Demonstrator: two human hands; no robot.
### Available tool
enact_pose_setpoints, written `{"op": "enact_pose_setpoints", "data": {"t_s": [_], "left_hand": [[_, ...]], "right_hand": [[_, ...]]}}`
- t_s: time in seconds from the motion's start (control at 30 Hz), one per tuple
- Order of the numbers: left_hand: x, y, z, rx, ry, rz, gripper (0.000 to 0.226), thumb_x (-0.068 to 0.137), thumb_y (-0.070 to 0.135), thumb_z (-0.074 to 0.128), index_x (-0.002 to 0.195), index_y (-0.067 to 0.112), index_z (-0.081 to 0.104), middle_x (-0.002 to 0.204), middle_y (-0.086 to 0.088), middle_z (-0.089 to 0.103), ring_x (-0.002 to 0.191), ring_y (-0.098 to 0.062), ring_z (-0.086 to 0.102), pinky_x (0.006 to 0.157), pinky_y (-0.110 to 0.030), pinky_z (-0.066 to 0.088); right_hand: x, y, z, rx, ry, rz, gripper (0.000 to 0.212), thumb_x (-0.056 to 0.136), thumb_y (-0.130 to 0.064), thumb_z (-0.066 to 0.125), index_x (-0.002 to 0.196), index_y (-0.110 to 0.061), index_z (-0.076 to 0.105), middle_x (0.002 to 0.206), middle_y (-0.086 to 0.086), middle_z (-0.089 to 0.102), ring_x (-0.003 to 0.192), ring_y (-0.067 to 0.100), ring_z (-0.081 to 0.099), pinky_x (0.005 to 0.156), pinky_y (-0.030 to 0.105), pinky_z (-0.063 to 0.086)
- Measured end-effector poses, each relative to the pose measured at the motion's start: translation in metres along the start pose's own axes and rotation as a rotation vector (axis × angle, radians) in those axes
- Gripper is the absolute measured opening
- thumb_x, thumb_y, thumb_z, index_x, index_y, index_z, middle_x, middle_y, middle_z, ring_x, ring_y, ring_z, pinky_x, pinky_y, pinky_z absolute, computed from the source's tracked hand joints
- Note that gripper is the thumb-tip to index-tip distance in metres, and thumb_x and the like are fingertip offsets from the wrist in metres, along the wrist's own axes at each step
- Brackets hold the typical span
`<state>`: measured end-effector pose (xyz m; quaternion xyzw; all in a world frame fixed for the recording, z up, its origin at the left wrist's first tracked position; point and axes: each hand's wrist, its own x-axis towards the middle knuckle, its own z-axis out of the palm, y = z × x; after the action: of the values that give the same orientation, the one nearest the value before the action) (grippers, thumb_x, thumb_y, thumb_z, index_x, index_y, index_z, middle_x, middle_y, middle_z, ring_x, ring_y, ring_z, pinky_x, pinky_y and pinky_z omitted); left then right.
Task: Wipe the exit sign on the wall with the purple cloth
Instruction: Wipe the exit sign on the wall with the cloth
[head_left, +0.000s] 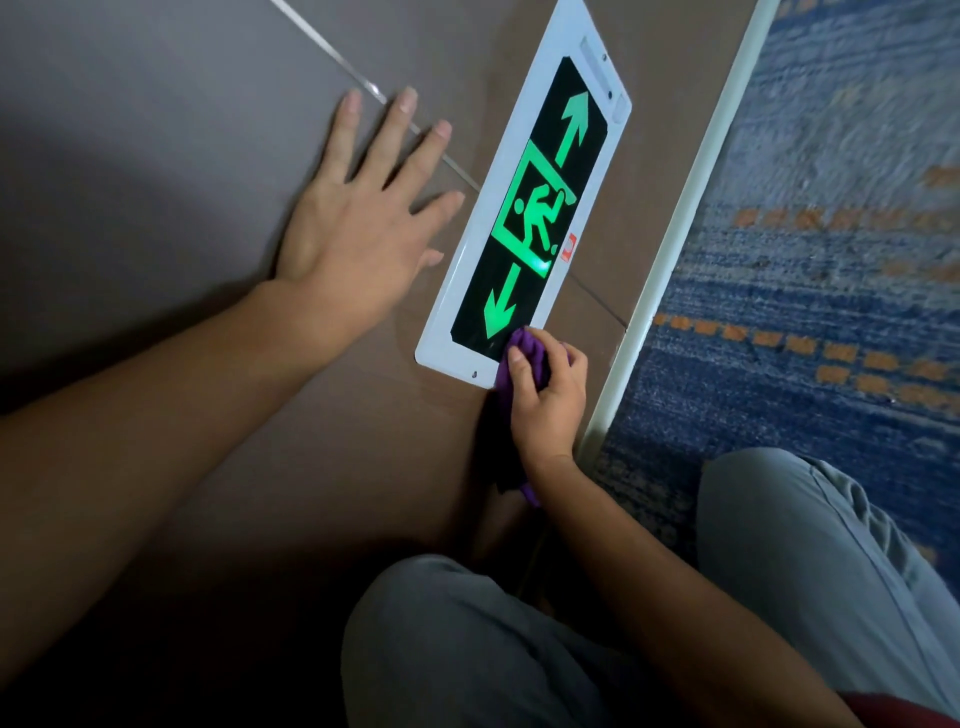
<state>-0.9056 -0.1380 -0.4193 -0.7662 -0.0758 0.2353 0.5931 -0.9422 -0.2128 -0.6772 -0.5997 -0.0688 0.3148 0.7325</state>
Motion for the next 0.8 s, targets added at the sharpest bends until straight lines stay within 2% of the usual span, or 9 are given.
{"op": "enact_pose_setpoints", "data": {"t_s": [0.1, 0.17, 0.2, 0.27, 0.33, 0.53, 0.6, 0.73, 0.8], "left_hand": [[0.002, 0.0, 0.002, 0.006, 0.015, -0.006, 0.072, 0.101, 0.067, 0.018, 0.164, 0.033, 0.027, 0.176, -0.012, 0.004, 0.162, -0.043, 0.0, 0.127, -0.065, 0.005], [0.003, 0.002, 0.004, 0.016, 0.026, -0.016, 0.078, 0.098, 0.072, 0.014, 0.164, 0.033, 0.025, 0.176, -0.013, 0.005, 0.162, -0.043, 0.001, 0.128, -0.065, 0.006], [0.003, 0.002, 0.005, 0.019, 0.035, -0.017, 0.079, 0.097, 0.073, 0.012, 0.164, 0.033, 0.024, 0.176, -0.013, 0.005, 0.162, -0.043, 0.001, 0.128, -0.065, 0.006], [0.003, 0.003, 0.007, 0.018, 0.053, -0.026, 0.08, 0.097, 0.074, 0.01, 0.164, 0.034, 0.025, 0.176, -0.013, 0.007, 0.162, -0.042, 0.002, 0.127, -0.065, 0.006], [0.006, 0.003, 0.007, 0.017, 0.07, -0.045, 0.08, 0.095, 0.075, 0.011, 0.163, 0.035, 0.028, 0.176, -0.012, 0.009, 0.162, -0.042, 0.004, 0.128, -0.064, 0.007], [0.019, 0.007, 0.001, -0.049, 0.076, -0.09, 0.075, 0.096, 0.074, 0.019, 0.157, 0.037, 0.039, 0.175, -0.011, 0.014, 0.162, -0.041, 0.004, 0.128, -0.064, 0.005], [0.02, 0.008, 0.003, -0.049, 0.078, -0.089, 0.073, 0.096, 0.073, 0.02, 0.157, 0.037, 0.04, 0.175, -0.011, 0.015, 0.162, -0.041, 0.004, 0.128, -0.064, 0.005], [0.018, 0.007, 0.002, -0.07, 0.092, -0.102, 0.072, 0.097, 0.069, 0.018, 0.155, 0.035, 0.044, 0.174, -0.012, 0.017, 0.161, -0.043, 0.007, 0.128, -0.066, 0.008], [0.02, 0.007, 0.001, -0.071, 0.105, -0.102, 0.07, 0.098, 0.067, 0.022, 0.154, 0.032, 0.045, 0.174, -0.013, 0.017, 0.161, -0.043, 0.007, 0.128, -0.066, 0.009]], "right_hand": [[0.017, -0.013, 0.002, -0.027, 0.005, -0.042, 0.035, 0.101, -0.042, 0.06, 0.136, -0.038, 0.063, 0.123, -0.011, 0.048, 0.105, -0.014, 0.05, 0.086, -0.008, 0.029], [0.02, -0.015, 0.004, -0.089, 0.018, -0.074, 0.04, 0.102, -0.045, 0.055, 0.142, -0.04, 0.058, 0.129, -0.009, 0.049, 0.107, -0.012, 0.048, 0.084, -0.007, 0.029], [0.02, -0.013, 0.005, -0.118, 0.025, -0.076, 0.041, 0.103, -0.046, 0.054, 0.143, -0.041, 0.056, 0.135, -0.009, 0.049, 0.114, -0.008, 0.049, 0.087, -0.004, 0.03], [0.014, -0.007, 0.006, -0.147, 0.024, -0.063, 0.042, 0.103, -0.046, 0.055, 0.145, -0.04, 0.055, 0.147, -0.008, 0.049, 0.131, 0.006, 0.05, 0.099, 0.013, 0.037], [-0.003, 0.005, 0.007, -0.182, 0.012, -0.039, 0.042, 0.104, -0.044, 0.055, 0.146, -0.039, 0.055, 0.155, -0.007, 0.047, 0.139, 0.013, 0.047, 0.104, 0.026, 0.039], [-0.032, 0.022, 0.008, -0.256, -0.025, -0.052, 0.046, 0.106, -0.04, 0.051, 0.151, -0.044, 0.045, 0.162, -0.006, 0.04, 0.143, 0.015, 0.042, 0.102, 0.026, 0.033], [-0.016, 0.017, 0.009, -0.283, -0.006, -0.076, 0.048, 0.106, -0.041, 0.046, 0.153, -0.045, 0.041, 0.164, -0.009, 0.037, 0.14, 0.014, 0.044, 0.099, 0.026, 0.034], [0.017, 0.004, 0.01, -0.316, 0.045, -0.145, 0.049, 0.107, -0.044, 0.041, 0.155, -0.052, 0.032, 0.164, -0.021, 0.035, 0.105, 0.005, 0.049, 0.08, 0.024, 0.038], [0.034, -0.002, 0.009, -0.329, 0.063, -0.158, 0.049, 0.108, -0.043, 0.042, 0.156, -0.05, 0.033, 0.163, -0.021, 0.036, 0.1, 0.006, 0.049, 0.076, 0.025, 0.04]]}}
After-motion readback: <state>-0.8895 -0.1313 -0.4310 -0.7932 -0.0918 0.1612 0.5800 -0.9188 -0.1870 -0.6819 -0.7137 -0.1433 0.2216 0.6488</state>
